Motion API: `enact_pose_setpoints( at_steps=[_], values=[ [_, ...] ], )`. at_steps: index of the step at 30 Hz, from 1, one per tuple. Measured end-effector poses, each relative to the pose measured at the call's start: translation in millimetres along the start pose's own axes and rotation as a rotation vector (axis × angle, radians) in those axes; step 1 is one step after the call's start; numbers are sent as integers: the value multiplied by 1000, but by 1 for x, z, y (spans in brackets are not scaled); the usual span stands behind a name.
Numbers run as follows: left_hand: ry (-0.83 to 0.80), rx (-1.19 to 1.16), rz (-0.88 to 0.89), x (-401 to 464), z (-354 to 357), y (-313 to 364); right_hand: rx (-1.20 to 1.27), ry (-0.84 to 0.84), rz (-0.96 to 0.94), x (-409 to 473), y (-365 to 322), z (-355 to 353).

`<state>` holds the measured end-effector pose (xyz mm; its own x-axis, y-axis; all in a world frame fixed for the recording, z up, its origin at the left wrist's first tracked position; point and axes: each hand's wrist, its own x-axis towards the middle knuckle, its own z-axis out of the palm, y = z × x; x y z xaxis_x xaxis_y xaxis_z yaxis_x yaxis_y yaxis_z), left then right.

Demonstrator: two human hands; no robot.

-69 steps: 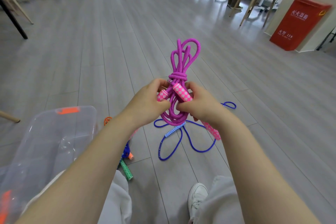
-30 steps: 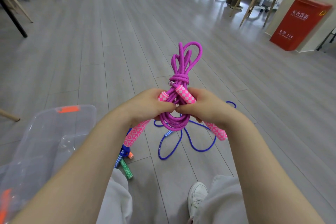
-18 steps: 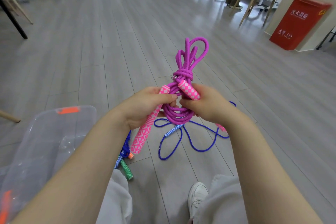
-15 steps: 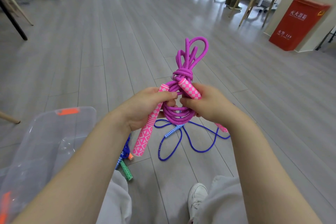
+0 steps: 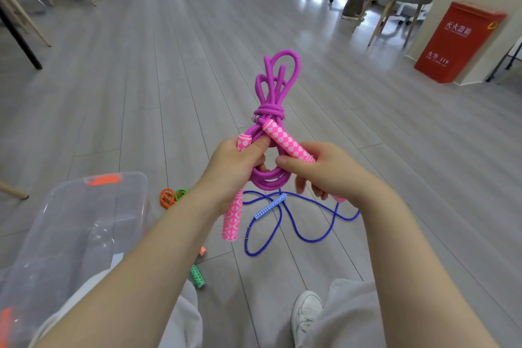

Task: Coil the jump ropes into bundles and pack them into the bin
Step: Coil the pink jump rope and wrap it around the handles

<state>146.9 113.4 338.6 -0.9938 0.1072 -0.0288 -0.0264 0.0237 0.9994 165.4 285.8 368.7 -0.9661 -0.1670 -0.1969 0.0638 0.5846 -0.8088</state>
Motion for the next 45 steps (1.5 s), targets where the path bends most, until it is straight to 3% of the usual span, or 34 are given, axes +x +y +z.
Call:
enact_pose_setpoints(
  at_steps=[4,9,16,19,21,26,33,36,39,45],
  values=[
    [108,237,40,5,-2,-5,154,-7,10,-5,5,-15],
    [108,336,105,8,-10,-6,468,-150,-210,-9,2,-12],
    [81,319,97,8,-9,-6,453,230,-241,1,-16,17],
    [50,189,18,7,-2,-11,365,418,-263,7,-19,33],
    [33,52,-23,6,4,-12,293,457,-274,7,-21,40],
    [-124,-325,-68,4,7,-2,297,403,-299,6,-21,46],
    [-91,-369,-119,6,2,-1,403,439,-285,12,-17,41],
    [-39,-500,-174,9,-3,3,484,152,-62,17,-10,28],
    [-68,-571,-199,10,-6,3,441,-117,-16,15,2,20],
    [-160,-648,-234,8,-8,9,613,3,-108,16,-5,33]
  ],
)
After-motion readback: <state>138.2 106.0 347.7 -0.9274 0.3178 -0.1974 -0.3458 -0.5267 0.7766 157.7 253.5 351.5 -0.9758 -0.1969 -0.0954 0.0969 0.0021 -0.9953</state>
